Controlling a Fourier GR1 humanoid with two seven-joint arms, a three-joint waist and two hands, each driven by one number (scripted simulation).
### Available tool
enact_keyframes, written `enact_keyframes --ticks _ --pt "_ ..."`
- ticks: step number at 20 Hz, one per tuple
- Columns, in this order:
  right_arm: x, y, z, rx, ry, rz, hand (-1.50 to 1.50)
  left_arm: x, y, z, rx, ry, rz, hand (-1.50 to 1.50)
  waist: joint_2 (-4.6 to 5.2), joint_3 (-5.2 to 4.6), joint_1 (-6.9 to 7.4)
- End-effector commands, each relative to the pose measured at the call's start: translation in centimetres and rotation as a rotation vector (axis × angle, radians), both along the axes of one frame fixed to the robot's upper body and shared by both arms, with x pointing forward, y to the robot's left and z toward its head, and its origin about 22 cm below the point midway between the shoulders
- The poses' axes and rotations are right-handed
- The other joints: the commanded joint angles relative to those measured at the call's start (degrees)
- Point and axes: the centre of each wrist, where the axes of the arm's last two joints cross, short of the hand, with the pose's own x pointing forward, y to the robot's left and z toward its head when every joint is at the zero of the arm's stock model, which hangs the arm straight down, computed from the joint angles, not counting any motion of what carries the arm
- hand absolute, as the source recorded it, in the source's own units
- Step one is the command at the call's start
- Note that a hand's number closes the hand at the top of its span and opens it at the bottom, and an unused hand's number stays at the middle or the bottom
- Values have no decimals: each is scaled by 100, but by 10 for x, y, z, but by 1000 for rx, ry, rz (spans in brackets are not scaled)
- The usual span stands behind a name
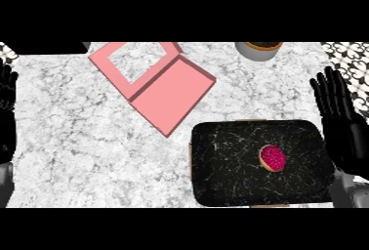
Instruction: Pick the cupcake from the tray and place it in the cardboard box
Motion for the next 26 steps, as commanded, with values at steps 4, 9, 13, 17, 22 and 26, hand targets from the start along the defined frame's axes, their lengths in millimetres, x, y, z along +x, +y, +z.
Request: enact_keyframes --ticks 4,9,13,17,22,26 --pt "2 -14 -21 -29 220 350 -150 -7 27 -42 78 273 95 0 73 105 277" --pt "4 -39 32 -750 57 466 -150 -21 29 -70 73 445 104 0 80 94 294" --pt "-19 -87 -66 -278 183 562 -150 -22 34 -77 77 513 99 0 100 133 313" --pt "-7 -118 -75 -203 104 661 -150 -7 25 -83 84 512 121 0 80 123 312" --pt "19 -134 -50 -561 -3 602 -150 1 39 -71 109 505 94 0 56 114 402" --pt "36 -127 -29 -862 47 680 -150 5 32 -70 101 516 106 0 49 105 442"
